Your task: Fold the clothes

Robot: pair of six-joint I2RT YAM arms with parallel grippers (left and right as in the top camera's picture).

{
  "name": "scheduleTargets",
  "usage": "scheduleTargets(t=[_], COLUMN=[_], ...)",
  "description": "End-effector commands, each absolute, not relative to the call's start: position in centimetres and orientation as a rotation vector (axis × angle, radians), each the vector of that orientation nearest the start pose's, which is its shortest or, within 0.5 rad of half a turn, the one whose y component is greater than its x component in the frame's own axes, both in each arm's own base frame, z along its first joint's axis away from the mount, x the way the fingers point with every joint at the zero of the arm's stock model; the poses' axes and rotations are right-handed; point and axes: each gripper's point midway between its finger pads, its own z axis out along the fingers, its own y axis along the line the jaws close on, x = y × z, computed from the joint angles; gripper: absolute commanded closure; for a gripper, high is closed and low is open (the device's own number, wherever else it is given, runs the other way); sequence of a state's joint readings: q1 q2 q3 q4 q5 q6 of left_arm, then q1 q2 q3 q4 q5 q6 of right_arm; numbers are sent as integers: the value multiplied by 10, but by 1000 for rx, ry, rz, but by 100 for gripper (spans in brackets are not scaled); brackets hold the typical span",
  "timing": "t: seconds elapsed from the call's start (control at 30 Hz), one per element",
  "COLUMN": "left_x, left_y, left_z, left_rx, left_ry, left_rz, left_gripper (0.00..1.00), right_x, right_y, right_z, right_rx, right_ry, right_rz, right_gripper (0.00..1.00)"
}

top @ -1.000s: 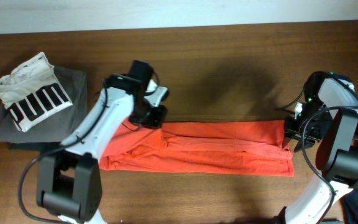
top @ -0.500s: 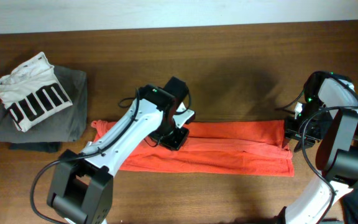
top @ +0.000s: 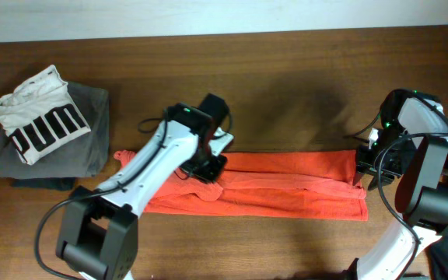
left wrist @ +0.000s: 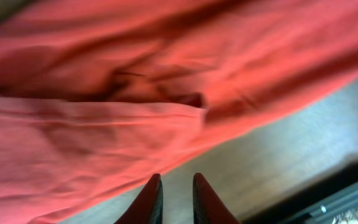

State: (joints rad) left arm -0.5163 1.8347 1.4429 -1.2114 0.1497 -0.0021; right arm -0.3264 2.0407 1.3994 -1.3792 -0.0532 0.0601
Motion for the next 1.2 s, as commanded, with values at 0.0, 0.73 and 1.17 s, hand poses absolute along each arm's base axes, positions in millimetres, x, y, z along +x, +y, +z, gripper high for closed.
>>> scheduleTargets(t=[0.0, 0.73, 1.17], left_x=[290, 312, 340], left_y=[-159, -26, 65], left_z=[88, 30, 3], left_rx=[687, 84, -293], left_ry=[3109, 3172, 2967], left_rz=[-164, -57, 108], left_gripper=[84, 84, 81], right_x=[254, 263, 262], right_y=[-71, -88, -85], right_z=[37, 69, 70], right_rx=[713, 788, 784], right_ry=[3481, 3273, 3277], right_rz=[227, 395, 417], right_gripper=[59, 58, 58])
